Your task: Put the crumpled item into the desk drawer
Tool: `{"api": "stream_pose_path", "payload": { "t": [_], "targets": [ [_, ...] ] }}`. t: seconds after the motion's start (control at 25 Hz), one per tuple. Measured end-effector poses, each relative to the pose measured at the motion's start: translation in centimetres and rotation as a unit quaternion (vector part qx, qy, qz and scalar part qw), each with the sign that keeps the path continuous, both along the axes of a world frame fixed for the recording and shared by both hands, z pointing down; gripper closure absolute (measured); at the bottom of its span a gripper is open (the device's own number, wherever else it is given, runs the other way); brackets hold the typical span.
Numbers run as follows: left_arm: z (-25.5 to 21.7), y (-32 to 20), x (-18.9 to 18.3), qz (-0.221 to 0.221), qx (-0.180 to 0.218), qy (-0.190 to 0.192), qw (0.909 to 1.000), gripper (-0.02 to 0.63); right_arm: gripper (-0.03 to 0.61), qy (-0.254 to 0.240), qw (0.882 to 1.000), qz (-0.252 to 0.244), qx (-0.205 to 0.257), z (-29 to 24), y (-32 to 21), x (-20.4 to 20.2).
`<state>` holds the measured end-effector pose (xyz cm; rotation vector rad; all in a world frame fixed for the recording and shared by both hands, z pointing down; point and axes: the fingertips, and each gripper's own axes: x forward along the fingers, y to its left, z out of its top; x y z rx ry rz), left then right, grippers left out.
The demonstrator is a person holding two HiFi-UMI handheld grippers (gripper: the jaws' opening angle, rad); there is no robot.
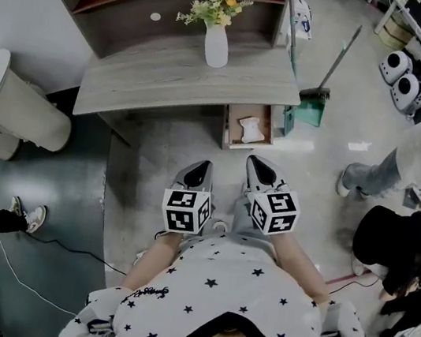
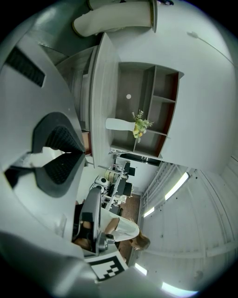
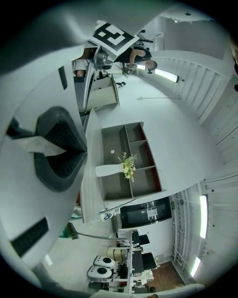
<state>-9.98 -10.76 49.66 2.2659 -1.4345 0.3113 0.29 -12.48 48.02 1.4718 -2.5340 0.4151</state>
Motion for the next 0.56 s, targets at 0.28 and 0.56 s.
{"api": "stream_pose_path", "payload": {
  "t": [0.28, 0.56],
  "targets": [
    [0.12, -0.05, 0.15, -0.001, -0.003, -0.001, 1.0000, 0.601, 0.586, 0.001, 1.000, -0.003, 0.006, -0.39, -0.24, -0.17],
    [0.46, -0.16, 0.19, -0.002, -0.005, 0.000, 1.0000, 0.601, 0.586, 0.000, 1.000, -0.003, 0.010, -0.40, -0.37, -0.13]
  ]
}}
